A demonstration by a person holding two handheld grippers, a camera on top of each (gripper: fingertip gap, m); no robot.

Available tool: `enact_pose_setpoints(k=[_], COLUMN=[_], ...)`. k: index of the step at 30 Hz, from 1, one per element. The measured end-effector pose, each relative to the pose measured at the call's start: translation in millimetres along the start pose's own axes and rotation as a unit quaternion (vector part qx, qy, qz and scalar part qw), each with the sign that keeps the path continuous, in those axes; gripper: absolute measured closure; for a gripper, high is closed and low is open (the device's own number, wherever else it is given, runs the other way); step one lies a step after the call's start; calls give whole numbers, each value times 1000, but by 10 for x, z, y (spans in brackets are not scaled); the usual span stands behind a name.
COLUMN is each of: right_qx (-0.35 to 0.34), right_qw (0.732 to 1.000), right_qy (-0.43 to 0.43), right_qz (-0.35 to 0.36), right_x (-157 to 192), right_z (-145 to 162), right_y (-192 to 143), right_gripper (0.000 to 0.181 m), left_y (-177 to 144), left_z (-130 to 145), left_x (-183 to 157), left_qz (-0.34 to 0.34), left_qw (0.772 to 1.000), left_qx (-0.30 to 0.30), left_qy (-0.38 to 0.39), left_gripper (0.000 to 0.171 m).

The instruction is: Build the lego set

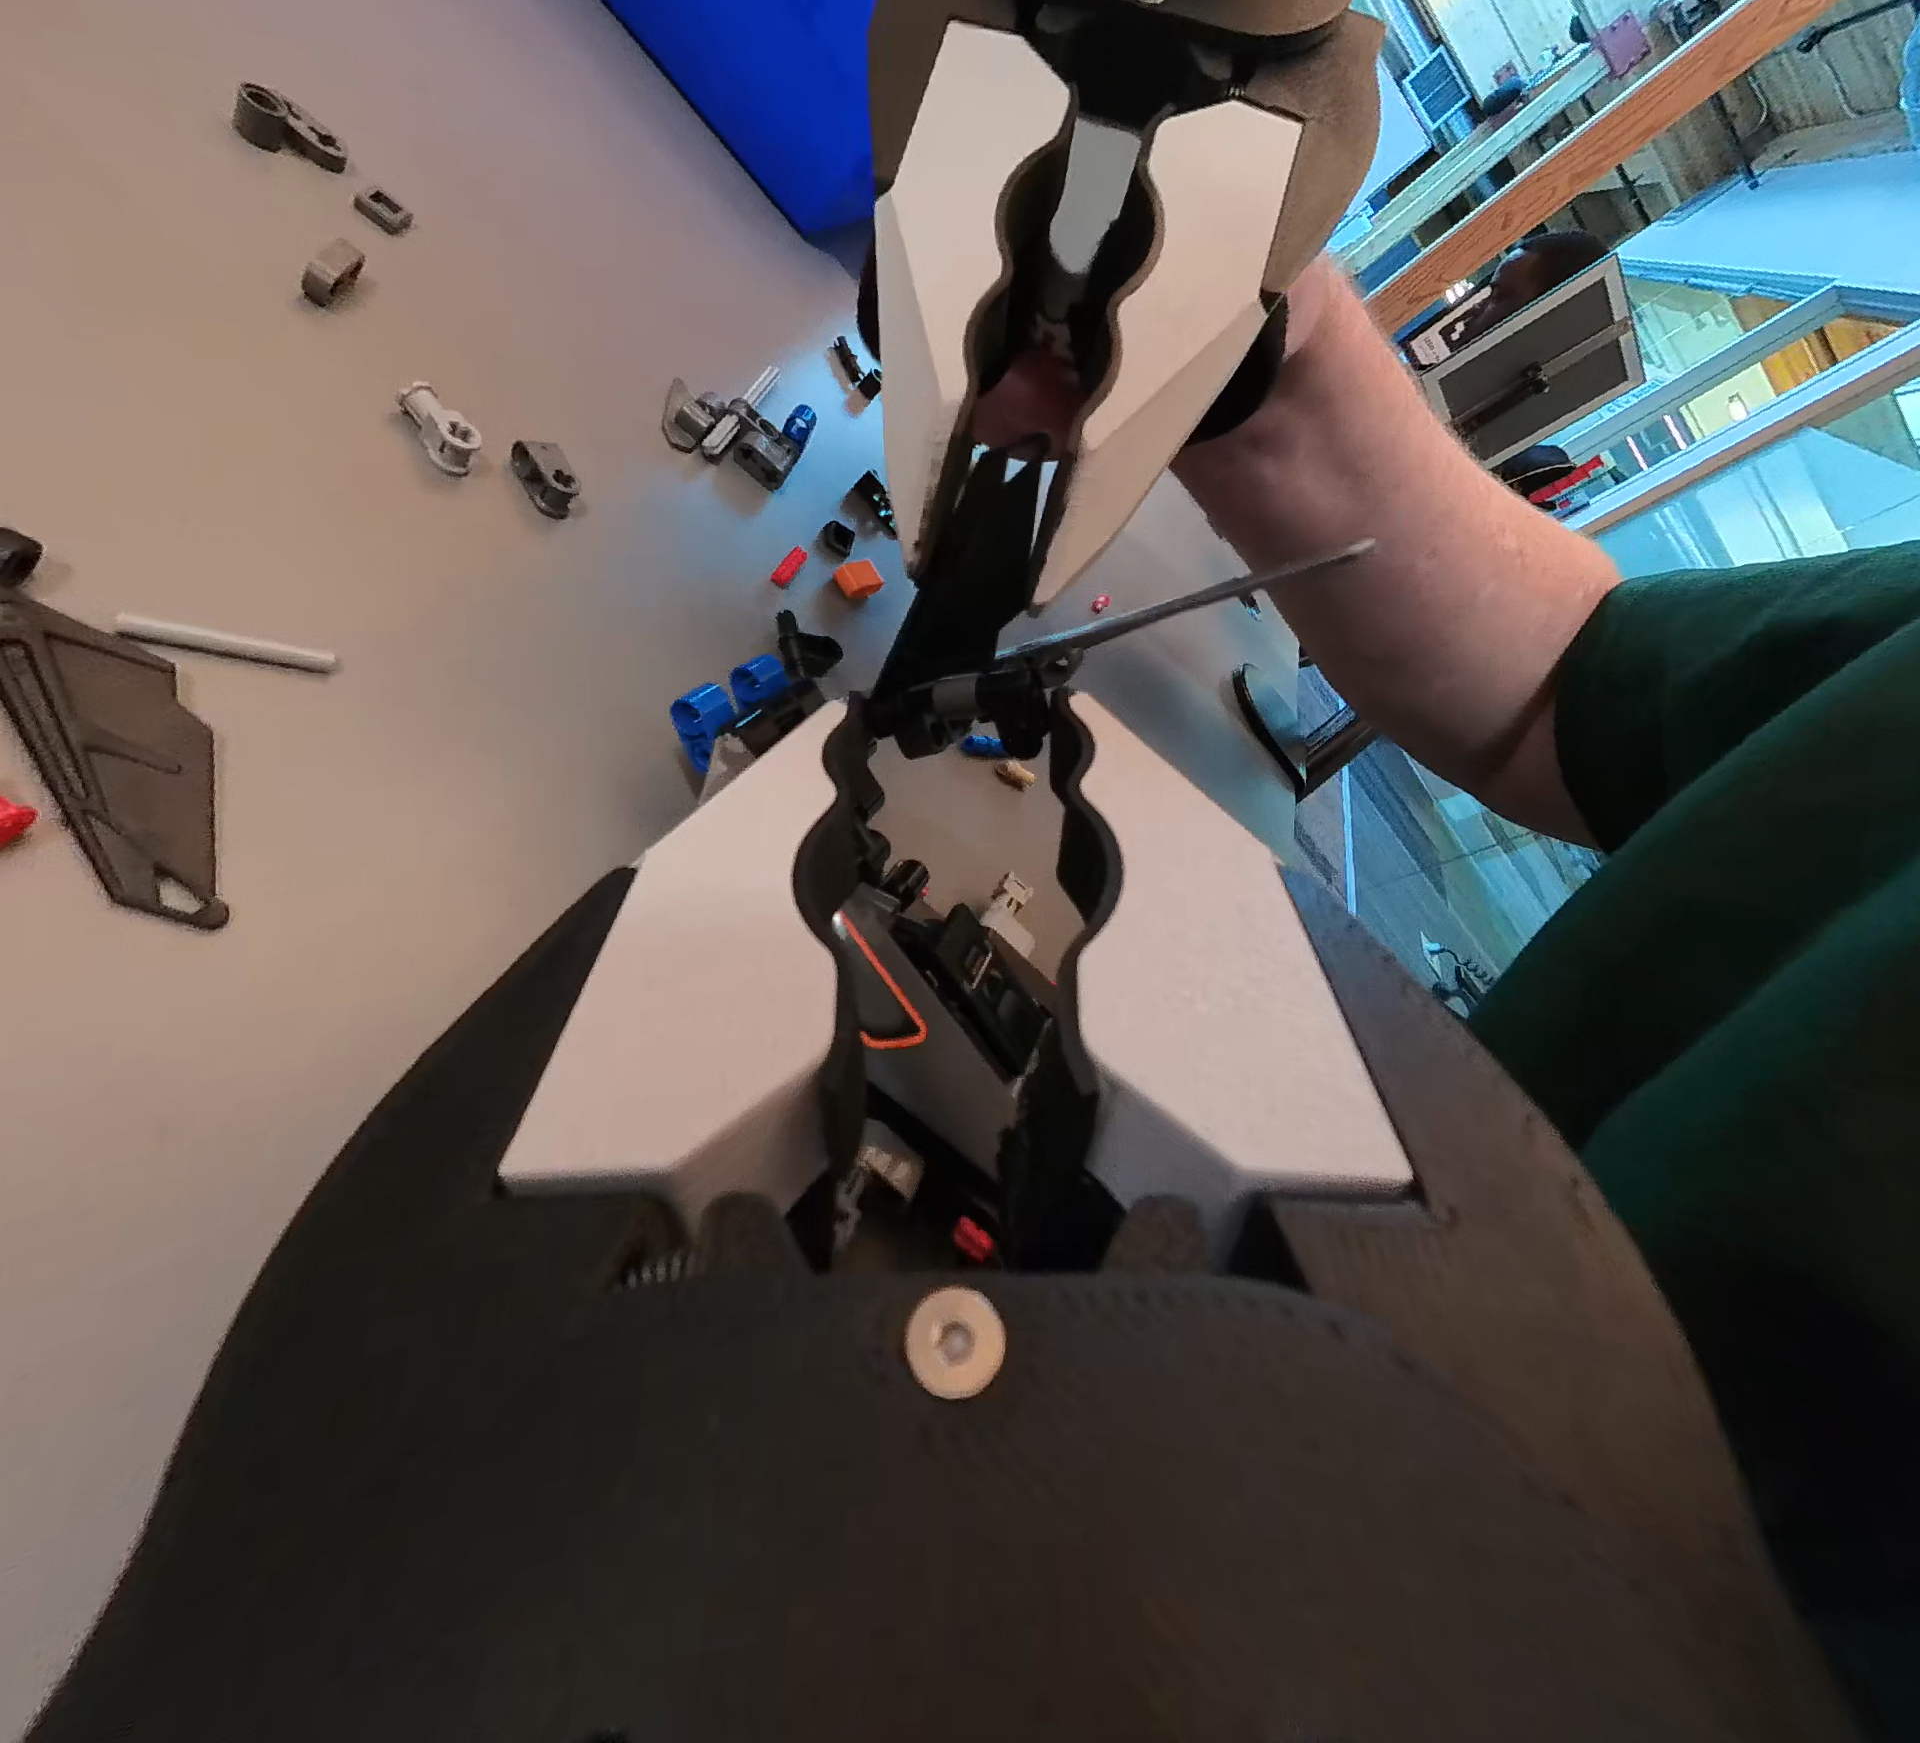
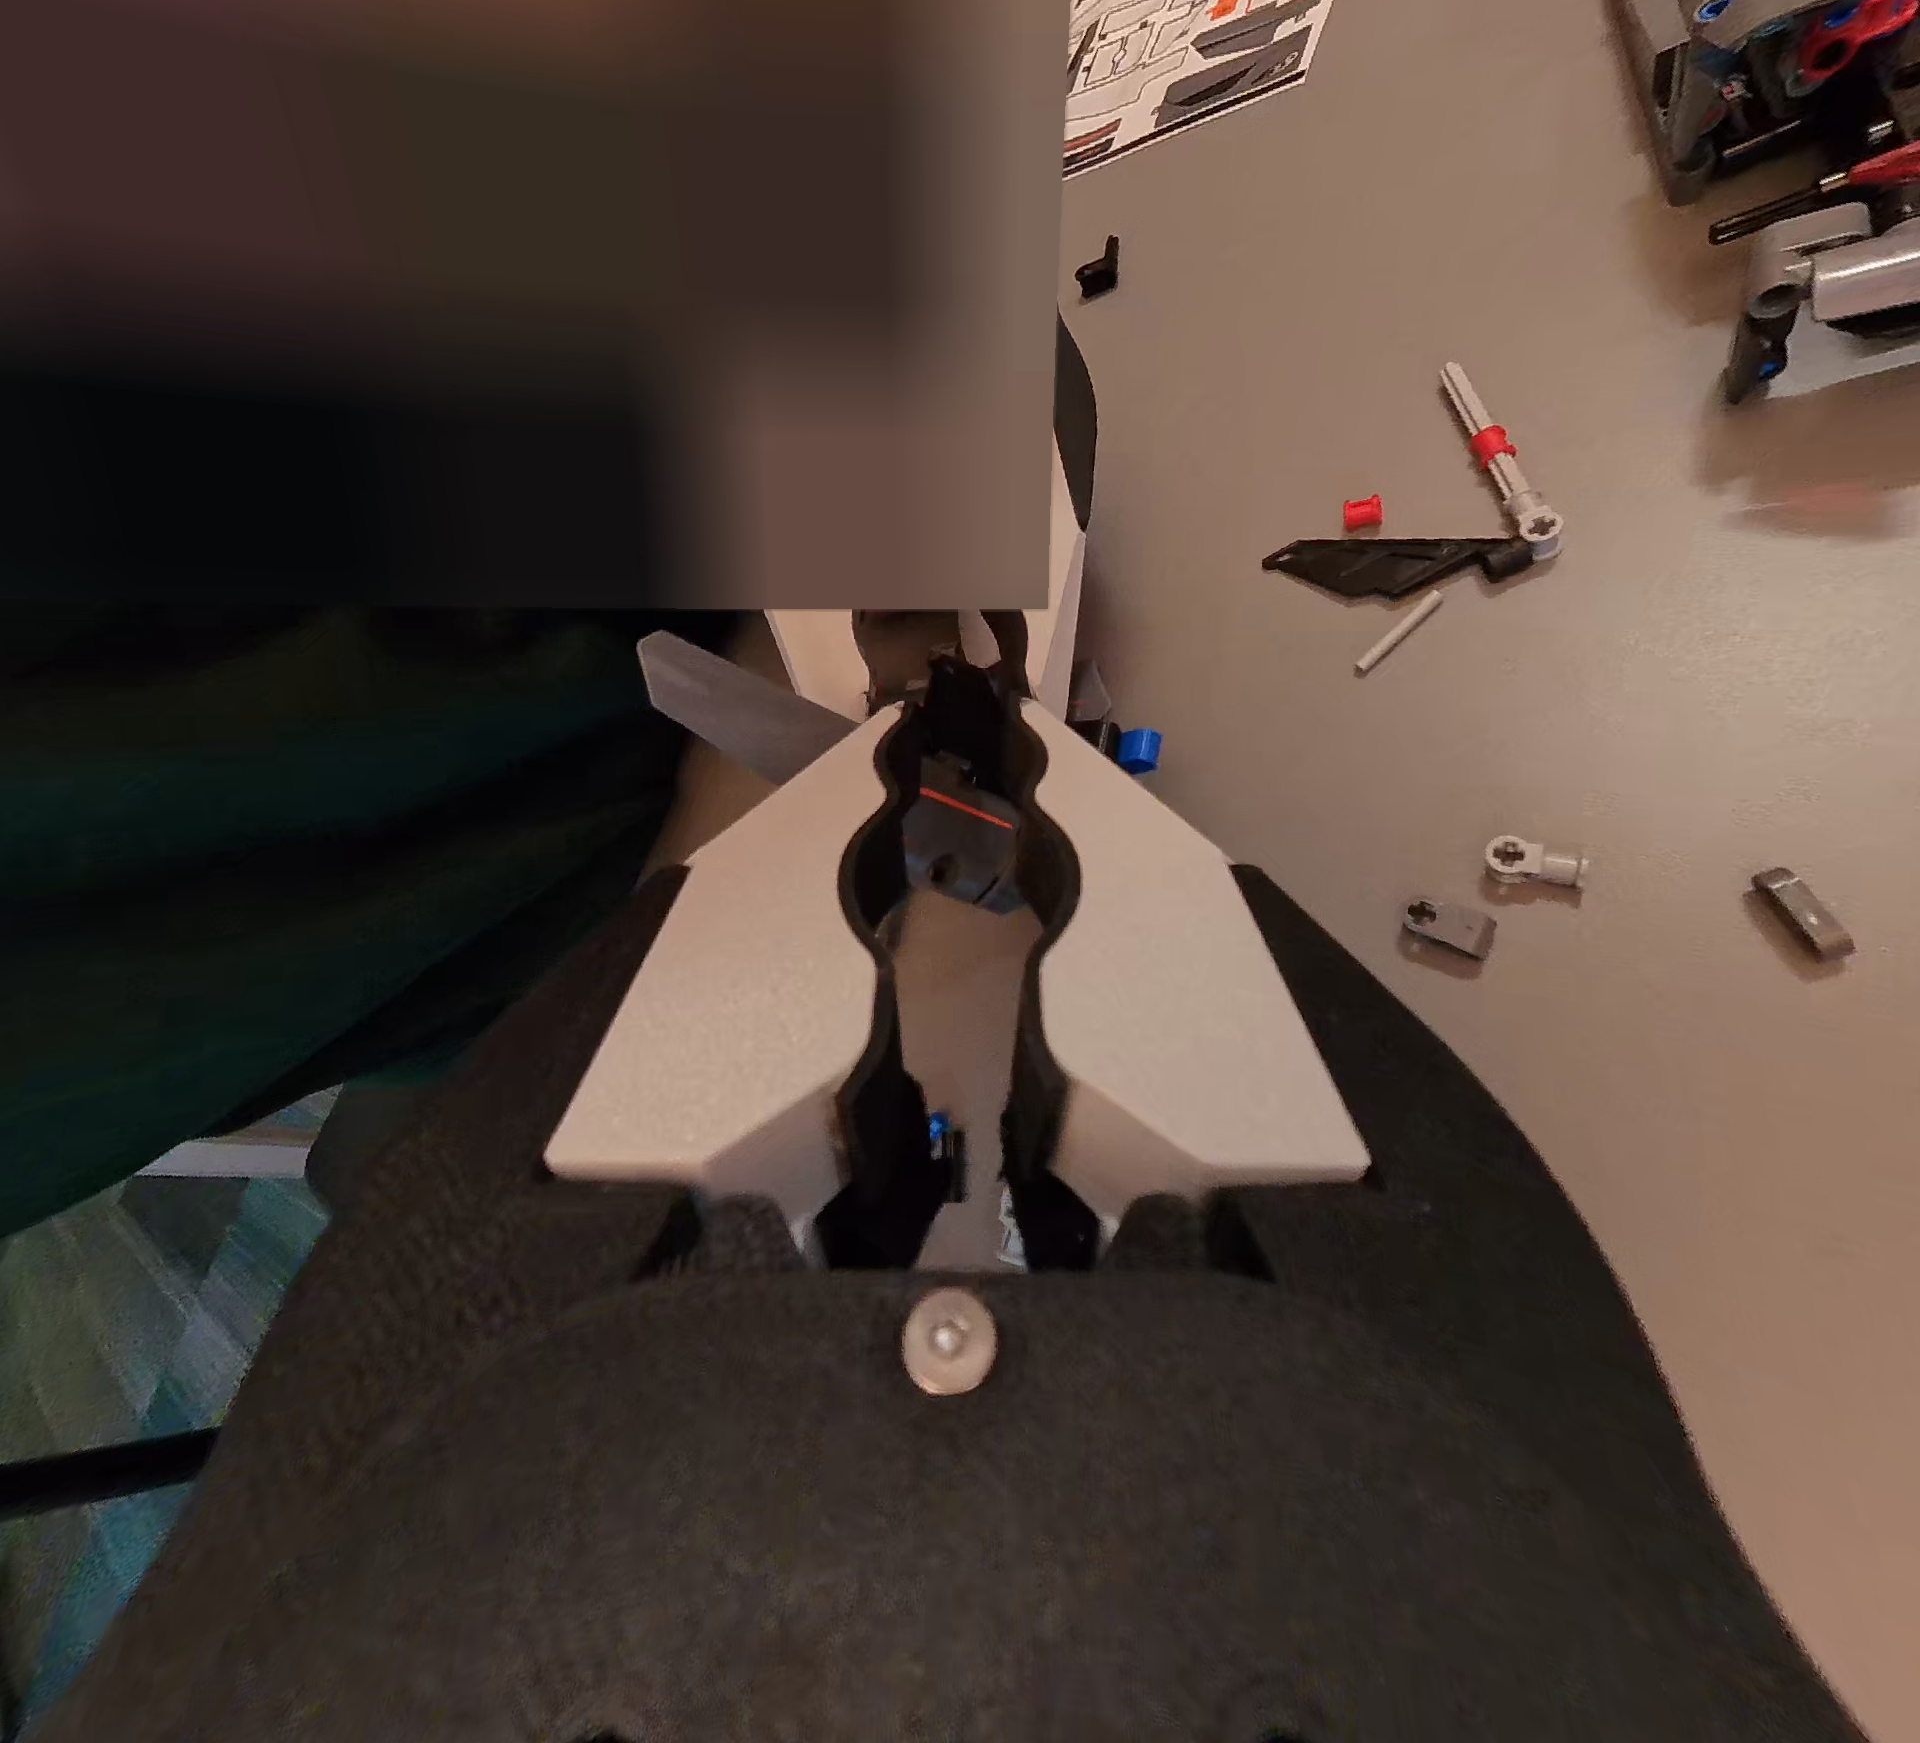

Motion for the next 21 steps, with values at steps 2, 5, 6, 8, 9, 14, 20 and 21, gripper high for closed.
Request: enact_pose_setpoints(k=[2, 5, 6, 8, 9, 14, 20, 21], right_qx=[0, -5, -6, -8, -7, -9, -8, -9], right_qw=[1000, 1000, 1000, 1000, 1000, 1000, 1000, 1000], right_qy=[1, 5, 5, 6, 7, 5, 5, 5], right_qz=[0, 3, 4, 4, 4, 2, 5, 4], right_x=[-3, -20, -24, -29, -33, -34, -39, -39], right_z=[-1, -4, 0, -2, 2, -2, -1, -1], right_y=[-1, -14, -13, -11, -8, -15, -23, -24], right_gripper=[169, 169, 169, 168, 168, 169, 168, 169], left_y=[4, 3, 4, 6, 8, 15, 26, 29], left_z=[0, -14, -14, -16, -16, -16, -20, -19], left_x=[0, 16, 21, 24, 27, 26, 29, 28], left_qz=[3, 5, 4, 4, 2, 2, 2, 1], left_qw=[1000, 1000, 1000, 1000, 1000, 1000, 1000, 1000], left_qx=[1, -3, -3, -2, -2, -1, 0, 0], left_qy=[-5, -16, -18, -20, -20, -20, -22, -21], left_gripper=[139, 139, 138, 138, 138, 138, 139, 139])
Point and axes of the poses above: each gripper's, where its closed fingertips meet, y out along the fingers, z out of its underside, x = y × z across the jaws, the point moved 5 cm from there along -y, back along the fingers, and after that the axes turned 10 degrees about -z, right-handed, at the moved point
